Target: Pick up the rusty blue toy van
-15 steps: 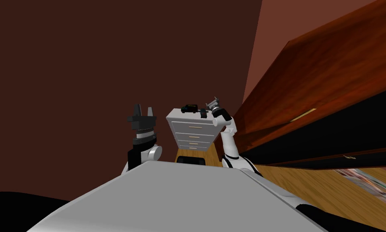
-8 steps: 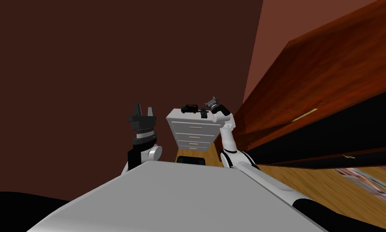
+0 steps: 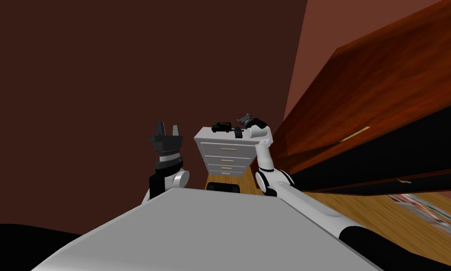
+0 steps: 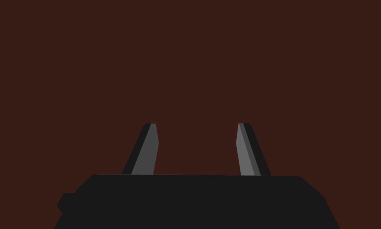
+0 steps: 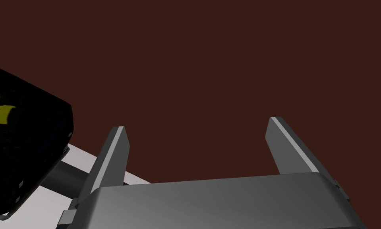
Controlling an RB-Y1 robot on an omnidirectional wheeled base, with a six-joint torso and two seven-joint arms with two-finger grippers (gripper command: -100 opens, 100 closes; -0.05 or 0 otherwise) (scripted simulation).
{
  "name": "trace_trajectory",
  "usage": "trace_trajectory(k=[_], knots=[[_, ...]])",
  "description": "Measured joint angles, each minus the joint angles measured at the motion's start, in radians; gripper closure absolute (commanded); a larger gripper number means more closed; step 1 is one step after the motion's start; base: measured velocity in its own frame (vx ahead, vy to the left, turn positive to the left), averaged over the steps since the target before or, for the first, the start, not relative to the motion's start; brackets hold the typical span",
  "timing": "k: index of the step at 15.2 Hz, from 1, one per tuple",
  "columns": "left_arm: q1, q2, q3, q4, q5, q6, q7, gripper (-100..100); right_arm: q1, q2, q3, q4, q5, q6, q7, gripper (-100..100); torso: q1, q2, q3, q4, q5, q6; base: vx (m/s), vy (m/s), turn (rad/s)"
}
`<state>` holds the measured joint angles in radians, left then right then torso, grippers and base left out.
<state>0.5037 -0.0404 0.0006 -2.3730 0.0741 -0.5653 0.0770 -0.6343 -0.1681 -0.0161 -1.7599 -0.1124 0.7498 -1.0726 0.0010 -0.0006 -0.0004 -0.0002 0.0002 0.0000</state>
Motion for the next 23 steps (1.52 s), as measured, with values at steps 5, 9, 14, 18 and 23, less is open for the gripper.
trace_trajectory(k=[5,9,14,18,23], knots=[[0.000,0.000,0.000,0.000,0.000,0.000,0.000,0,-0.075,0.003,-0.009,0.062,-0.009,0.099,-0.072,-100,0.000,0.000,0.000,0.000,0.000,0.000,0.004,0.009,-0.021],[0.000,0.000,0.000,0.000,0.000,0.000,0.000,0,-0.128,0.006,-0.015,0.107,-0.015,0.175,-0.127,-100,-0.001,0.000,0.000,0.000,0.000,0.000,0.005,0.005,-0.019],[0.000,0.000,0.000,0.000,0.000,0.000,0.000,0,-0.205,0.013,-0.025,0.175,-0.018,0.273,-0.201,-100,-0.001,0.000,0.000,0.000,0.000,0.000,0.004,0.001,-0.017],[0.000,0.000,0.000,0.000,0.000,0.000,0.000,0,-0.256,0.015,-0.034,0.218,-0.024,0.353,-0.254,-100,-0.001,0.000,0.000,0.000,0.000,0.000,0.004,-0.003,-0.020],[0.000,0.000,0.000,0.000,0.000,0.000,0.000,0,-0.310,0.022,-0.042,0.268,-0.026,0.449,-0.318,-100,-0.001,0.000,0.000,0.000,0.000,0.000,0.007,-0.005,-0.022]])
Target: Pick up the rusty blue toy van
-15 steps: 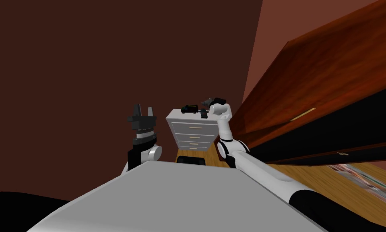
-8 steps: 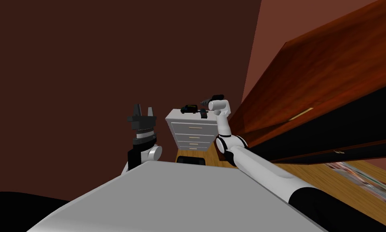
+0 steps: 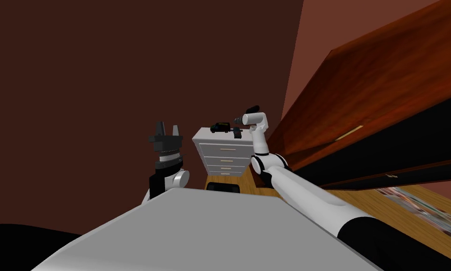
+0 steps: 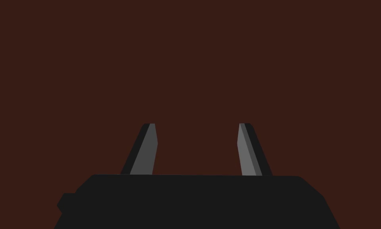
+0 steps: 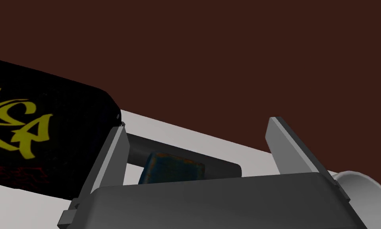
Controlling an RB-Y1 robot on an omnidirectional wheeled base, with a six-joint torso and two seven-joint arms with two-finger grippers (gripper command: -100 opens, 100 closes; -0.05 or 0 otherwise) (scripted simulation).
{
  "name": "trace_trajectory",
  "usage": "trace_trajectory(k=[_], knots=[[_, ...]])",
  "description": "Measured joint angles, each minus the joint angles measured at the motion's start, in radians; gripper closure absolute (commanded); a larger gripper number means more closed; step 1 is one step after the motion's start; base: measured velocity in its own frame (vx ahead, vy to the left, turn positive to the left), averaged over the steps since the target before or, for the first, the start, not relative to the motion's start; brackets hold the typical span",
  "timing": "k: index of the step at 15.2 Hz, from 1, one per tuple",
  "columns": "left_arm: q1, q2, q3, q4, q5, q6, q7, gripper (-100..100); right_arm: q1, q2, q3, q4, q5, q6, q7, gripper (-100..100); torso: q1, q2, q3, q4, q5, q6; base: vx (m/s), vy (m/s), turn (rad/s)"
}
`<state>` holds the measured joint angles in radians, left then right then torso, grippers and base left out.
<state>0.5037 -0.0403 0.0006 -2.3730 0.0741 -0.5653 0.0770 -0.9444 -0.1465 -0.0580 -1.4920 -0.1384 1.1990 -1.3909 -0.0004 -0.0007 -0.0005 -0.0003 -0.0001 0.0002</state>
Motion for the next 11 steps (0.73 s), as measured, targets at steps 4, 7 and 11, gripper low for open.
trace_trajectory(k=[4,7,11], knots=[[0.000,0.000,0.000,0.000,0.000,0.000,0.000,0,-0.051,0.005,-0.010,0.051,-0.003,0.080,-0.054,-100,0.000,0.000,0.000,0.000,0.000,0.000,0.008,-0.011,-0.017],[0.000,0.000,0.000,0.000,0.000,0.000,0.000,0,-0.091,0.009,-0.018,0.090,-0.004,0.139,-0.097,-100,-0.001,0.000,0.000,0.000,0.000,0.000,0.007,-0.011,-0.018],[0.000,0.000,0.000,0.000,0.000,0.000,0.000,0,-0.129,0.017,-0.025,0.129,-0.003,0.214,-0.144,-100,0.000,0.000,0.000,0.000,0.000,0.000,0.010,-0.012,-0.025]])
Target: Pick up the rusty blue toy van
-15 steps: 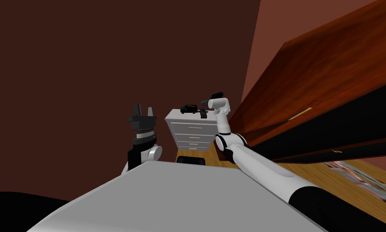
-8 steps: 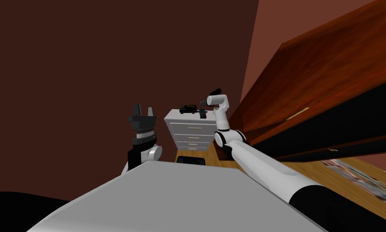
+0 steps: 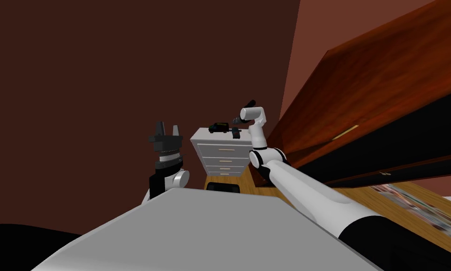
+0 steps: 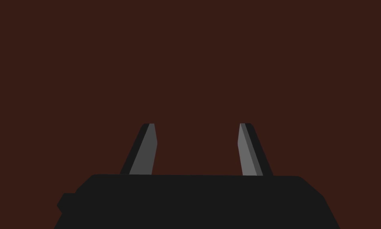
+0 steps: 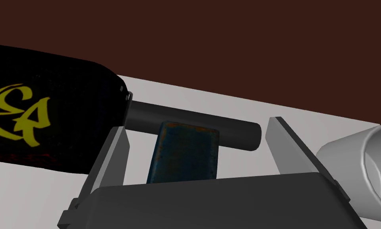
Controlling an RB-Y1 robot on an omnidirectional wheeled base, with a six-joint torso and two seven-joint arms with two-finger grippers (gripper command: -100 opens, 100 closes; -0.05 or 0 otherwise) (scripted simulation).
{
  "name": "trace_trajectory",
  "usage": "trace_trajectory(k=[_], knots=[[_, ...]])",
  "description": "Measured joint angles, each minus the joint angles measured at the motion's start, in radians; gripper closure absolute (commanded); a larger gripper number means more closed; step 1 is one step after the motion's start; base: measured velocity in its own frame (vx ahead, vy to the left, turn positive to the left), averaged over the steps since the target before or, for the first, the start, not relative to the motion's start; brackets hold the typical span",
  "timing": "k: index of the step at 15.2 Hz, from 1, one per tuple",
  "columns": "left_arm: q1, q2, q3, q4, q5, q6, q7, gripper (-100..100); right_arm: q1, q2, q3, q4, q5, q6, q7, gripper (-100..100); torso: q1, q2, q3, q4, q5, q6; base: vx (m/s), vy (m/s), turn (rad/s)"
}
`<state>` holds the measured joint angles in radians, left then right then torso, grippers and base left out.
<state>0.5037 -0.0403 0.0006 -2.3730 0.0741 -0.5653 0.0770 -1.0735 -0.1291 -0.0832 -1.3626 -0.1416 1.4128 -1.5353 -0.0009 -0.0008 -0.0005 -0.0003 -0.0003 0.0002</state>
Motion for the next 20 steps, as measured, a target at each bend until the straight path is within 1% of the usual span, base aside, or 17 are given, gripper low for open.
trace_trajectory(k=[5,7,10,11,13,15,16,18,20], knots=[[0.000,0.000,0.000,0.000,0.000,0.000,0.000,0,-0.070,0.010,-0.018,0.083,-0.002,0.098,-0.072,-100,0.000,-0.001,0.000,0.000,0.000,0.000,0.015,-0.015,-0.018],[0.000,0.000,0.000,0.000,0.000,0.000,0.000,0,-0.075,0.014,-0.019,0.086,-0.001,0.135,-0.087,-100,0.000,0.000,0.000,0.000,0.000,0.000,0.010,-0.007,-0.009],[0.000,0.000,0.000,0.000,0.000,0.000,0.000,0,-0.103,0.022,-0.027,0.120,0.000,0.193,-0.121,-100,0.000,0.000,0.000,0.000,0.000,0.000,0.019,-0.012,-0.015],[0.000,0.000,0.000,0.000,0.000,0.000,0.000,0,-0.117,0.024,-0.032,0.140,-0.001,0.210,-0.131,-100,0.000,-0.001,0.000,0.000,0.000,0.000,0.025,-0.018,-0.018],[0.000,0.000,0.000,0.000,0.000,0.000,0.000,0,-0.128,0.030,-0.036,0.161,0.000,0.244,-0.151,-100,0.000,-0.001,0.000,0.000,0.000,0.000,0.022,-0.013,-0.009],[0.000,0.000,0.000,0.000,0.000,0.000,0.000,0,-0.149,0.040,-0.041,0.188,0.002,0.283,-0.176,-100,0.000,-0.001,-0.001,0.000,0.000,0.000,0.027,-0.013,-0.007],[0.000,0.000,0.000,0.000,0.000,0.000,0.000,0,-0.154,0.042,-0.042,0.193,0.003,0.300,-0.184,-100,0.000,-0.001,-0.001,0.000,0.000,0.000,0.035,-0.015,-0.015],[0.000,0.000,0.000,0.000,0.000,0.000,0.000,0,-0.172,0.051,-0.048,0.223,0.005,0.337,-0.206,-100,0.000,-0.002,-0.001,0.000,0.000,0.000,0.034,-0.011,-0.005],[0.000,0.000,0.000,0.000,0.000,0.000,0.000,0,-0.179,0.057,-0.052,0.237,0.006,0.370,-0.219,-100,0.000,-0.002,-0.001,0.000,0.000,0.000,0.038,-0.017,-0.010]])
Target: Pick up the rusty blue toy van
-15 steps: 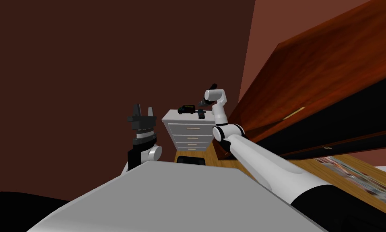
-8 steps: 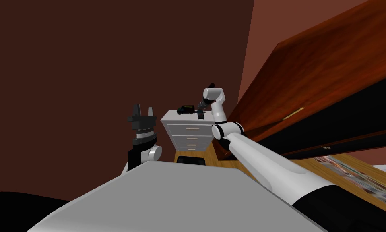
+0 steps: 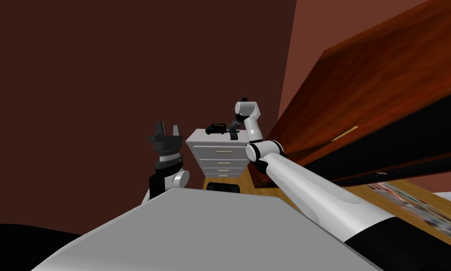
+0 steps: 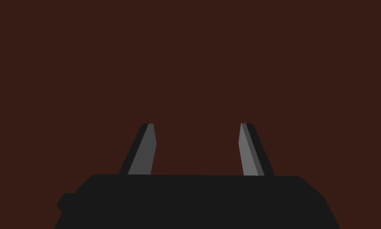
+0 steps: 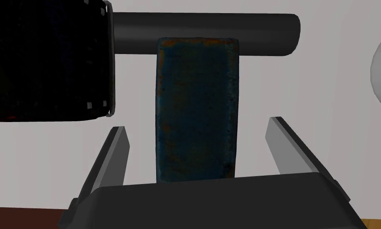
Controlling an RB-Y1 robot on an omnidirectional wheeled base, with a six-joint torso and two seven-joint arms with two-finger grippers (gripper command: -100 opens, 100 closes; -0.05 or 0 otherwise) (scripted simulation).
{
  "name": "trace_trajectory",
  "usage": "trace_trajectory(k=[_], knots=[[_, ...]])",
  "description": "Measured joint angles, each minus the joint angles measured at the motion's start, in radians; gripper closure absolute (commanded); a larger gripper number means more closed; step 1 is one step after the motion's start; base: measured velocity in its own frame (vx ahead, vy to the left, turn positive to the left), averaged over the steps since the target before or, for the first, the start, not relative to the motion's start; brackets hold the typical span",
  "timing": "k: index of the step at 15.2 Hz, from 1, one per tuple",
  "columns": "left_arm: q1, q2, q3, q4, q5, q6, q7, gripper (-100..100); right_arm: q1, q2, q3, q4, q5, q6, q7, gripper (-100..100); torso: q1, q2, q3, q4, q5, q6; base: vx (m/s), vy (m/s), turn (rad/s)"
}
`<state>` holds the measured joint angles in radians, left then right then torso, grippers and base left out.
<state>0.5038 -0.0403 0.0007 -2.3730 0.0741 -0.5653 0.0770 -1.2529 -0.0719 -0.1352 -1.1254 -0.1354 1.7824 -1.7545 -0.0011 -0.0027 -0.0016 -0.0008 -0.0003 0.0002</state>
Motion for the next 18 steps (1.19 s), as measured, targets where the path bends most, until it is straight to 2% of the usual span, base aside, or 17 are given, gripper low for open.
trace_trajectory(k=[5,8,9,11,14,15,18], knots=[[0.000,0.000,0.000,0.000,0.000,0.000,0.000,0,-0.031,0.022,-0.014,0.064,0.004,0.089,-0.041,-100,0.000,-0.002,-0.001,0.000,0.000,0.000,0.060,-0.016,-0.004],[0.000,0.000,0.000,0.000,0.000,0.000,0.000,0,-0.055,0.038,-0.022,0.117,0.007,0.129,-0.061,-100,0.000,-0.003,-0.002,-0.001,0.000,0.000,0.064,-0.012,0.002],[0.000,0.000,0.000,0.000,0.000,0.000,0.000,0,-0.054,0.039,-0.024,0.119,0.007,0.139,-0.063,-100,0.000,-0.002,-0.001,-0.001,0.000,0.000,0.027,-0.006,0.001],[0.000,0.000,0.000,0.000,0.000,0.000,0.000,0,-0.046,0.038,-0.024,0.118,0.008,0.139,-0.059,-100,0.001,0.000,0.000,0.000,0.000,0.000,-0.001,0.028,-0.025],[0.000,0.000,0.000,0.000,0.000,0.000,0.000,0,-0.024,0.037,-0.024,0.132,0.013,0.102,-0.041,-100,0.004,0.003,0.002,0.000,0.001,0.000,-0.015,0.042,-0.022],[0.000,0.000,0.000,0.000,0.000,0.000,0.000,0,-0.022,0.037,-0.024,0.133,0.014,0.097,-0.038,100,0.003,0.003,0.002,0.001,0.001,0.000,-0.003,0.011,-0.002],[0.000,0.000,0.000,0.000,0.000,0.000,0.000,0,-0.022,0.037,-0.024,0.133,0.014,0.097,-0.038,100,0.002,0.003,0.002,0.001,0.000,0.000,0.000,0.000,0.000]])
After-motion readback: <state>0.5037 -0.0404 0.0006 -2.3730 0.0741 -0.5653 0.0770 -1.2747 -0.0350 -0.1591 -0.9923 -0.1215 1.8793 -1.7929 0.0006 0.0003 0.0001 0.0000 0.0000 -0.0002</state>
